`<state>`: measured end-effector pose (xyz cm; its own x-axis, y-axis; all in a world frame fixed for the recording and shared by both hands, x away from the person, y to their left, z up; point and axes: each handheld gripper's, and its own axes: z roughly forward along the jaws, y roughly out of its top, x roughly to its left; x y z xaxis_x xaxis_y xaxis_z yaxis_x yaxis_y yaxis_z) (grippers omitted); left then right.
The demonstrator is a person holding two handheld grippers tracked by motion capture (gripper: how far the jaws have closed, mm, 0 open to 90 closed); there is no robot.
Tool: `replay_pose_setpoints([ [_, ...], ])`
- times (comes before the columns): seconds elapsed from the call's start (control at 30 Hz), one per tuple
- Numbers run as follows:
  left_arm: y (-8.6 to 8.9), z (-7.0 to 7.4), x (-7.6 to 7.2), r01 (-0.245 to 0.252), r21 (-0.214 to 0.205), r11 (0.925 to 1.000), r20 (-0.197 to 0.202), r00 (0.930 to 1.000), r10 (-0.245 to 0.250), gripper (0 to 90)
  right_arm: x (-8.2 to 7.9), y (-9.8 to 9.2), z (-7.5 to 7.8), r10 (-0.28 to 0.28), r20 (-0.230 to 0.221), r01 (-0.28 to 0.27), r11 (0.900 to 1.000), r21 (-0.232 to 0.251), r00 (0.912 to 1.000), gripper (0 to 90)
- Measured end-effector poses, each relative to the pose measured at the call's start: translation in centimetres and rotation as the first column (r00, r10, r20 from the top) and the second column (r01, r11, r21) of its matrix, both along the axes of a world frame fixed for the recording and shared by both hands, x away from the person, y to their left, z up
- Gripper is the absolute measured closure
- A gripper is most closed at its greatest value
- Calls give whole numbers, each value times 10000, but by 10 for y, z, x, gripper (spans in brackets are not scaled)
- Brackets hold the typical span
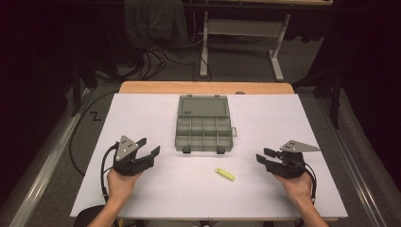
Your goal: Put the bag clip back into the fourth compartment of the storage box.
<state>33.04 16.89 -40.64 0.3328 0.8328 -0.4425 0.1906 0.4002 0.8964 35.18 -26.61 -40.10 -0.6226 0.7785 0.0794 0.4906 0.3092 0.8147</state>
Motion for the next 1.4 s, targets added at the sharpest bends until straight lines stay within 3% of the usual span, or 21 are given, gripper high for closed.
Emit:
replay_pose_setpoints([
  [0.17, -2, -2, -4, 85, -121, 9999, 156, 9998, -83, 397, -8, 5, 0, 366, -95, -367, 9993, -82, 9993, 571],
  [0.47, 1, -16, -5, -81, -426, 9991, -183, 9998, 74, 396, -13, 19, 0, 928, -538, -945, 9951, -282, 9942, 583],
  [0.73, 2, -20, -5, -189, -373, 9991, -259, 9995, 179, 401, -14, 39, 4, 1436, -981, -1505, 9863, -669, 9848, 638],
  [1.0, 1, -21, -6, -183, -262, 9995, -303, 9994, 175, 400, -12, 54, 4, 1743, -1422, -1880, 9780, -901, 9744, 638],
  [1.4, 2, -22, -6, -227, -330, 9992, -307, 9993, 217, 400, -7, 75, 4, 2224, -2085, -2553, 9557, -1466, 9524, 642],
])
